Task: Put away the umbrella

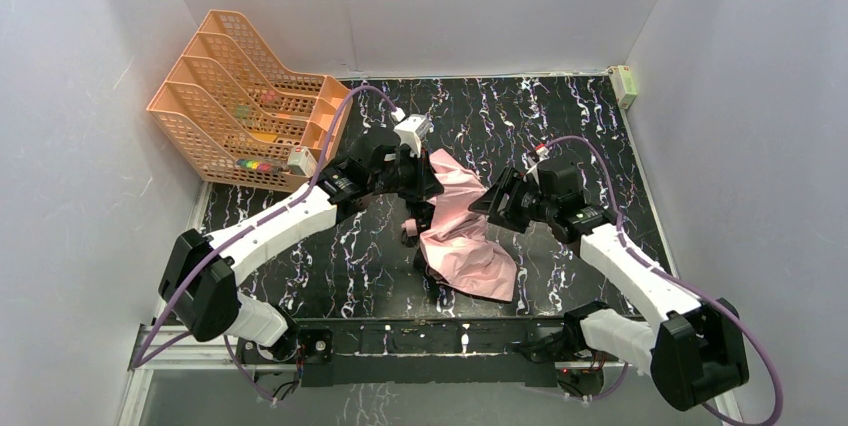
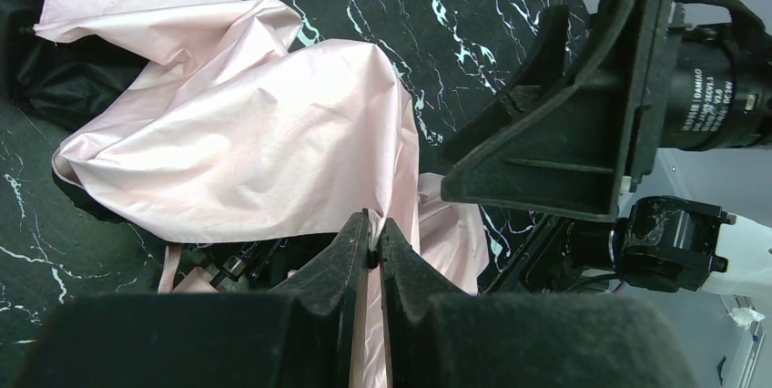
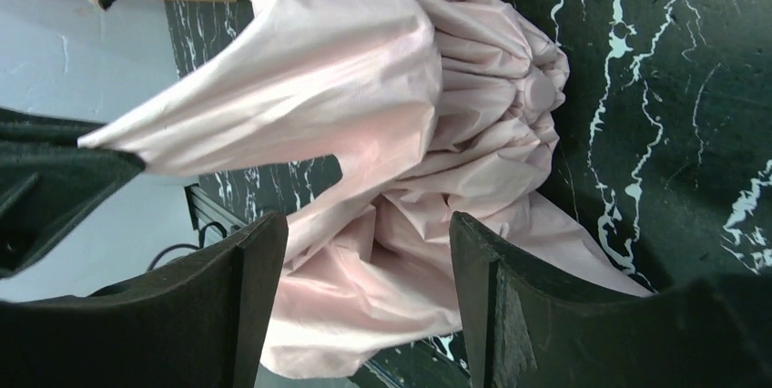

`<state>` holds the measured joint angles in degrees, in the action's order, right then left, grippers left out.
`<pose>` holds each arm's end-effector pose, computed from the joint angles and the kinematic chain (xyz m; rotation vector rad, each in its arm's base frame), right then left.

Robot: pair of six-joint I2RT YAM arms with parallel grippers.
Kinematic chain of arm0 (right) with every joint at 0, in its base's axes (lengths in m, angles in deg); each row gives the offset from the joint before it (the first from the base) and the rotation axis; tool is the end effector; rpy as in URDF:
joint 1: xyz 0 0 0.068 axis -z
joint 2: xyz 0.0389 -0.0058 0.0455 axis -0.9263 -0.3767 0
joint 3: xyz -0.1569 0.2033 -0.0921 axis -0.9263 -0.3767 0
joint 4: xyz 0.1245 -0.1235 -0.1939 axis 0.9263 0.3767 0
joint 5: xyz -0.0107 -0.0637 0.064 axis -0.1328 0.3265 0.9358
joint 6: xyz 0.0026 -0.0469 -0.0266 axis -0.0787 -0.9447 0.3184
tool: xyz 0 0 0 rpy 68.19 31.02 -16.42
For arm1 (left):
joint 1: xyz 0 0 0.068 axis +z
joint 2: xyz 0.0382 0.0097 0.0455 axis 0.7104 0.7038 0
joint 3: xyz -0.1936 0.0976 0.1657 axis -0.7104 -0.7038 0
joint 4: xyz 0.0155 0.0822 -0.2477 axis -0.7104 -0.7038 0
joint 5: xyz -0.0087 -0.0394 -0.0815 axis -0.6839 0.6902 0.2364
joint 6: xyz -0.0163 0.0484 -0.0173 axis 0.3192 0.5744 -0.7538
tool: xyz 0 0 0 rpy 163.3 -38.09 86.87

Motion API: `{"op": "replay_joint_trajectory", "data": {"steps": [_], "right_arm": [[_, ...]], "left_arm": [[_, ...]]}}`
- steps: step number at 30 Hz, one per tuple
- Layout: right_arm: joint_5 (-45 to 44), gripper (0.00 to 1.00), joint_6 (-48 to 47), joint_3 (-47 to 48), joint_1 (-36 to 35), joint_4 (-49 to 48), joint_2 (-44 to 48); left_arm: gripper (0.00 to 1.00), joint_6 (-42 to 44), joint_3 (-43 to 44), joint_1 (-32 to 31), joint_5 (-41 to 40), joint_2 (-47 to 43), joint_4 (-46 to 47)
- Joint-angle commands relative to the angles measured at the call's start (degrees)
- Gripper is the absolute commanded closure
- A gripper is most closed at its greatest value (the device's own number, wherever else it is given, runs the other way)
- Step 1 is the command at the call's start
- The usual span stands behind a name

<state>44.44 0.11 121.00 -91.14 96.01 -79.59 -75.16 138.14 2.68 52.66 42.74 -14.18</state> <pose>0.2005 0.0989 0.2413 0.2947 2.3115 1.0360 0.2396 -0.2314 0.3093 0.4585 2.0442 -0.9951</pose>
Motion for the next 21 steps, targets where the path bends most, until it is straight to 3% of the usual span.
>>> {"op": "replay_joint_trajectory", "data": {"steps": [1,6,13,17,21], "right_arm": [[0.09,0.27,2.72,0.64,-0.13,-7.90,-2.55],[-0.29,0.34,2.27,0.82,-0.20,-10.37,-6.90],[-1.39,0.62,1.78,-1.28,-0.17,-10.21,-5.95],[-1.43,0.83,2.17,-3.39,-0.35,-9.71,-2.80],[-1.56,0.93,2.73,-5.81,-0.84,-8.94,-0.72]], "left_arm": [[0.96,0.53,1.06,0.31,1.18,-0.13,-0.31],[0.97,0.57,0.64,0.32,2.54,0.18,-0.03],[0.98,1.07,0.38,0.44,4.21,0.58,0.14],[0.97,2.35,1.65,0.62,7.51,2.86,-0.03],[0.97,3.30,2.50,0.64,11.06,4.53,0.65]]}}
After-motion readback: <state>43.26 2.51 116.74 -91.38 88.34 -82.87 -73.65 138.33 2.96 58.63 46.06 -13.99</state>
